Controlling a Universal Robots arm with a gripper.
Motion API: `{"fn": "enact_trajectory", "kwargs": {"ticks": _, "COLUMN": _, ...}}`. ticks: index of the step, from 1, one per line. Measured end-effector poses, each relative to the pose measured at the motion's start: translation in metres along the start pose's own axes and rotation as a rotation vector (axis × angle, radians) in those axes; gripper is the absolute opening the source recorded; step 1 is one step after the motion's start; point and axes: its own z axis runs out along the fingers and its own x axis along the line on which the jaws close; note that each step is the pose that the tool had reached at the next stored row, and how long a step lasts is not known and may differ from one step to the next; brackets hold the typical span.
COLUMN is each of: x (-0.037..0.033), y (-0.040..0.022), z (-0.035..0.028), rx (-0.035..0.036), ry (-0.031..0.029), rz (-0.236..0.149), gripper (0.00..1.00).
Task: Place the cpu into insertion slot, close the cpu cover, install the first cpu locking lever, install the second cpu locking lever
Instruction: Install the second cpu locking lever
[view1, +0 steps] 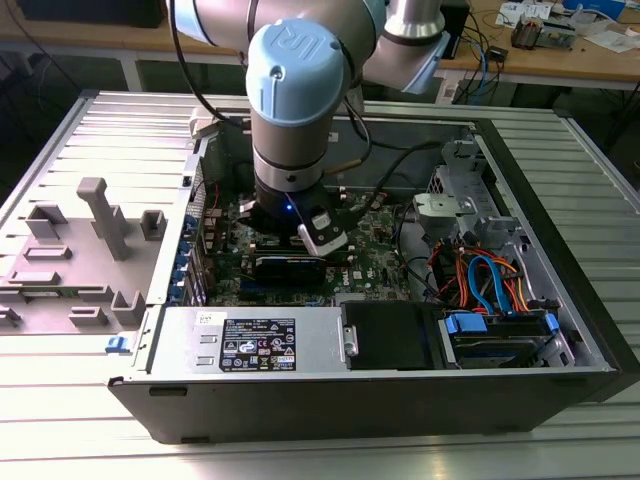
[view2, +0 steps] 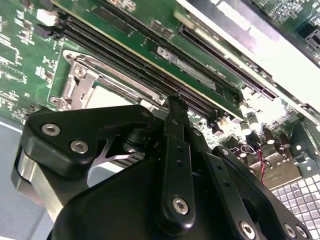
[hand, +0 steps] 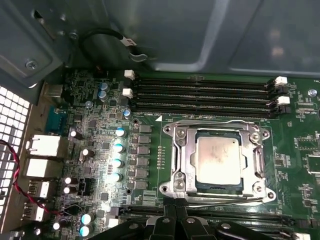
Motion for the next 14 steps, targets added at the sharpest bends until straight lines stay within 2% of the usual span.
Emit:
{"fn": "enact_trajectory", "kwargs": {"ticks": 6, "x": 0.0033, "y": -0.0006, "z": 0.0031, "rx": -0.0139, "ry": -0.0008, "rz": 0.0, "gripper": 0.11}}
{"fn": "enact_trajectory", "kwargs": {"ticks": 14, "x": 0.0053, "y": 0.0013, "z": 0.005, "rx": -0.0146, "ry": -0.0009, "rz": -0.001, "gripper": 0.11}}
